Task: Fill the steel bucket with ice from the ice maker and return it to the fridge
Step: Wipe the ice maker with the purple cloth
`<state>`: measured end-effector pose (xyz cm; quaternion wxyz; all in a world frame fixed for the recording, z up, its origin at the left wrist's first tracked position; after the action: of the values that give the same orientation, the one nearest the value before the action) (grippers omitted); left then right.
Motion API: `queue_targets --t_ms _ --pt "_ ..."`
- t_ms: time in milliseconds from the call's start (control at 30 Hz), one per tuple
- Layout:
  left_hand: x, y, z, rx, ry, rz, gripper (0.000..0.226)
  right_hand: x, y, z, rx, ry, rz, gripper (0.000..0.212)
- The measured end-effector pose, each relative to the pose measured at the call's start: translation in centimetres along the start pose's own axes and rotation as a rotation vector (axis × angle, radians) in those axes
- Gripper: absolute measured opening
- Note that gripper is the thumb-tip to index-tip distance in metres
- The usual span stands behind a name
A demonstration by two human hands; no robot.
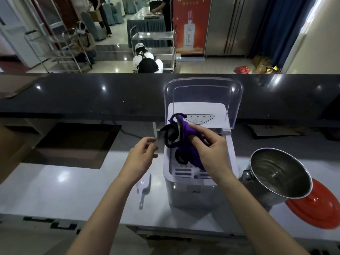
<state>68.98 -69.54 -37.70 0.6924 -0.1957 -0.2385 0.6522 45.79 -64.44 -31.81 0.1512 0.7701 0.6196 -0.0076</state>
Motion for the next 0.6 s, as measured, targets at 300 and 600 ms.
queue_targets --t_ms 300,600 --pt "-0.6 -4.2 -5.5 -0.094 0.045 -0.063 0.024 1.3 6.0 -1.8 -0.044 -0.152 0.114 0.028" --pt "-1.4 -5.5 -11.8 -0.164 0.058 -0.174 0.02 3.7 8.9 -1.1 -0.034 -0.263 0.303 0.027"
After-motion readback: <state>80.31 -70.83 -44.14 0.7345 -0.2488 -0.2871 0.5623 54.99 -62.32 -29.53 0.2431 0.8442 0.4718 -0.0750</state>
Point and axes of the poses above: each hand's wrist, its own x-axis away from the middle knuckle, its own y-axis out of the palm, z = x × y, the point moved 9 cm from there along -x, towards the middle knuckle, and after that the axes turned 9 degrees about -x, right-handed, at the moved point
